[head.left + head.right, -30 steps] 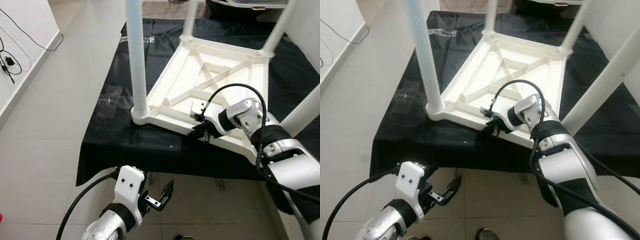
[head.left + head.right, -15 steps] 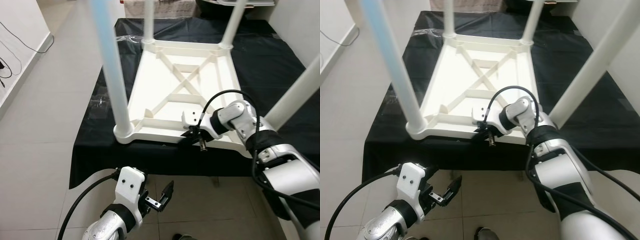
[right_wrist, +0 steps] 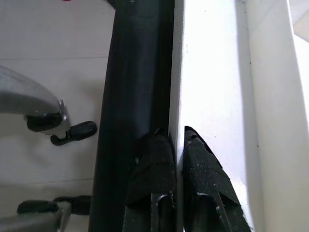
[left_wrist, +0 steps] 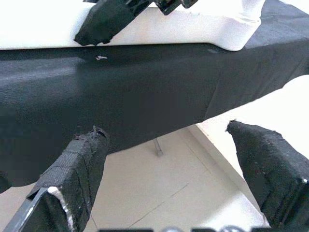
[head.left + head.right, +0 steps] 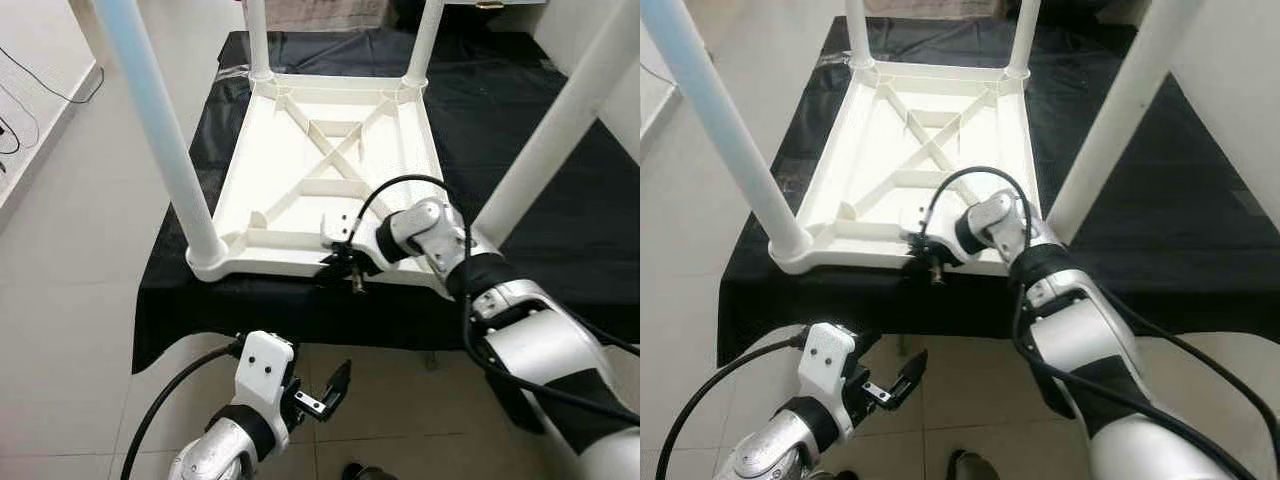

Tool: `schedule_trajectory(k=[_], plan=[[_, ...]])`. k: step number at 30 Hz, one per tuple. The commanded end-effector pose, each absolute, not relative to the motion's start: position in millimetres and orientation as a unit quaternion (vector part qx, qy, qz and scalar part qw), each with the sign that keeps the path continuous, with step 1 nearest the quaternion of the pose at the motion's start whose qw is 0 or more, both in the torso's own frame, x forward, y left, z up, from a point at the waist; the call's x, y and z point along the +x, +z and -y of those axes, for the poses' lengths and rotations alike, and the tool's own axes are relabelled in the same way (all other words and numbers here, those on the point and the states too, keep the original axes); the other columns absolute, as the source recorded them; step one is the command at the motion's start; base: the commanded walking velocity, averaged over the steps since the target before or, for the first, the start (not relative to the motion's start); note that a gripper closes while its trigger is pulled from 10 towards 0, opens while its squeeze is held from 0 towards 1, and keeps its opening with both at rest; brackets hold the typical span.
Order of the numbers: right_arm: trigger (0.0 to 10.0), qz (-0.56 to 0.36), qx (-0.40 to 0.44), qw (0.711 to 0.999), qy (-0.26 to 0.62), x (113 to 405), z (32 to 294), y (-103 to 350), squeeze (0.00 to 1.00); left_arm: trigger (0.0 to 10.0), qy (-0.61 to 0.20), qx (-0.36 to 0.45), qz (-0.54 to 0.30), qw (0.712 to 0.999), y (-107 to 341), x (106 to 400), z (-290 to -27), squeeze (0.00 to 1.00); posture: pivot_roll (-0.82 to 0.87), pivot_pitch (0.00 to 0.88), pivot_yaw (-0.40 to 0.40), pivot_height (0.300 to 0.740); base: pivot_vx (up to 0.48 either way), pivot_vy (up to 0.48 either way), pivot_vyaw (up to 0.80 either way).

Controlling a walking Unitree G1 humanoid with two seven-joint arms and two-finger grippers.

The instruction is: Building children table

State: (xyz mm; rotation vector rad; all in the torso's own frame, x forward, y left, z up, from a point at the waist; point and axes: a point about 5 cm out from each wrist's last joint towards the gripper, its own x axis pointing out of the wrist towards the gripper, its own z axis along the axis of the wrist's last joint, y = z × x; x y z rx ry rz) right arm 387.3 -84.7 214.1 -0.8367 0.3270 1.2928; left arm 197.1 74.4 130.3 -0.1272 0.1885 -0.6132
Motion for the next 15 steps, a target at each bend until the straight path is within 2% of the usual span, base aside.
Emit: schedule_trajectory(k=[1,8,9,10,13,14,15], plan=[[0.0,-0.099,-0.388,0.704,0.587,388.0,65.9,234.0,0.00,10.0,-0.298,-0.067,-0.100,0.947,127.2,194.9,-74.2,0.00,0.03,0.177,-0.074,0.740,0.000,0.000,0.00],[0.0,-0.071,-0.402,0.701,0.585,387.6,60.1,236.7,0.00,10.0,-0.298,-0.068,-0.100,0.947,127.7,195.7,-73.8,0.00,0.03,0.176,-0.076,0.740,0.000,0.000,0.00],[0.0,-0.067,-0.405,0.708,0.575,389.0,60.0,237.4,0.00,10.0,-0.297,-0.068,-0.100,0.947,127.6,195.9,-73.8,0.00,0.03,0.176,-0.076,0.740,0.000,0.000,0.00],[9.9,-0.065,-0.411,0.710,0.569,389.7,60.5,237.8,0.00,10.0,-0.297,-0.068,-0.100,0.947,127.6,196.1,-73.8,0.00,0.03,0.177,-0.075,0.740,0.000,0.000,0.00],[9.9,-0.065,-0.414,0.712,0.564,390.4,60.7,238.0,0.00,10.0,-0.297,-0.068,-0.099,0.947,127.6,196.3,-73.9,0.00,0.03,0.177,-0.075,0.740,0.000,0.000,0.00],[10.0,-0.060,-0.414,0.716,0.559,391.3,61.7,239.4,0.24,10.0,-0.297,-0.068,-0.100,0.947,127.2,196.7,-73.9,0.00,0.03,0.173,-0.073,0.740,0.000,0.000,0.00],[10.0,-0.060,-0.414,0.716,0.559,391.3,61.7,239.4,0.24,10.0,-0.297,-0.068,-0.100,0.947,127.2,196.7,-73.9,0.00,0.03,0.173,-0.073,0.740,0.000,0.000,0.00]])
